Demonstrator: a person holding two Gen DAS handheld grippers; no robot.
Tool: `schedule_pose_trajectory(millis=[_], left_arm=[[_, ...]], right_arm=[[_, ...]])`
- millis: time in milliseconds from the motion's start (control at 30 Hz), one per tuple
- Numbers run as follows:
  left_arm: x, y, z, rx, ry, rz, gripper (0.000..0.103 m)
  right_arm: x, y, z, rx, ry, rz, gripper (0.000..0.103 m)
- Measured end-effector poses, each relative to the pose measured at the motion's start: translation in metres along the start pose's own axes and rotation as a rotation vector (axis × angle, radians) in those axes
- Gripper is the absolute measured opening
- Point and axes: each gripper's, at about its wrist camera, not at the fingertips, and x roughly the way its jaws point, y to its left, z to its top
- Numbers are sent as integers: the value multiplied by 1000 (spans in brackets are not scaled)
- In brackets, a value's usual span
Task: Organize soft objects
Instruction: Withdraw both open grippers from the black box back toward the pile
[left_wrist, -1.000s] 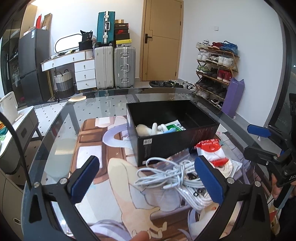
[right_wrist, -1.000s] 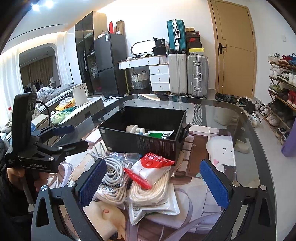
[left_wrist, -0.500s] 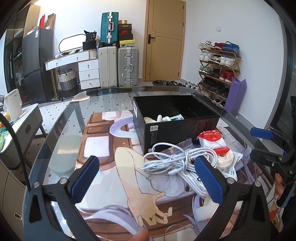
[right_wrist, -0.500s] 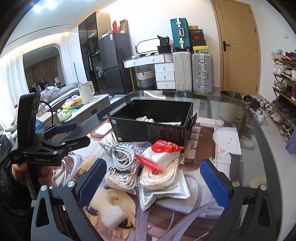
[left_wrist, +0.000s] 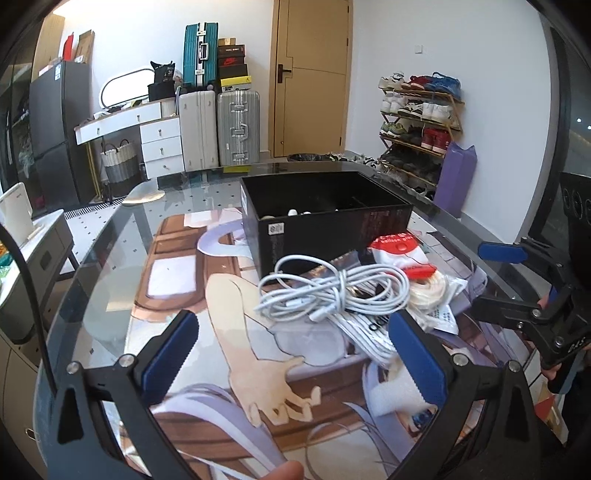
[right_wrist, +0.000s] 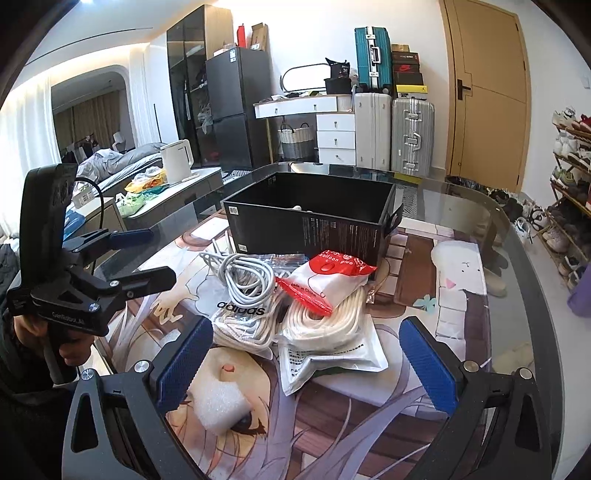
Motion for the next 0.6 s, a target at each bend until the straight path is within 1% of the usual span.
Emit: schedule_pose_trajectory(millis=[167,267,367,400,600], left_arm=[[-5,-7,-7,8,3,-11,103],[-2,-17,-12,36,30,-22,103],[3,-26,-17,63,65,-76,103],[3,-29,-18,67,68,-82,103],[2,-44,-23,108,74,-91,103]], right_arm=[[-4,-1,-5,-4,1,-2,102],[-5,-3,-9,0,7,-5,102],[-6,-7,-10,1,8,-15,102],[-8,-8,-10,2,4,-17,102],[-12,-15,-11,14,2,-34,102]])
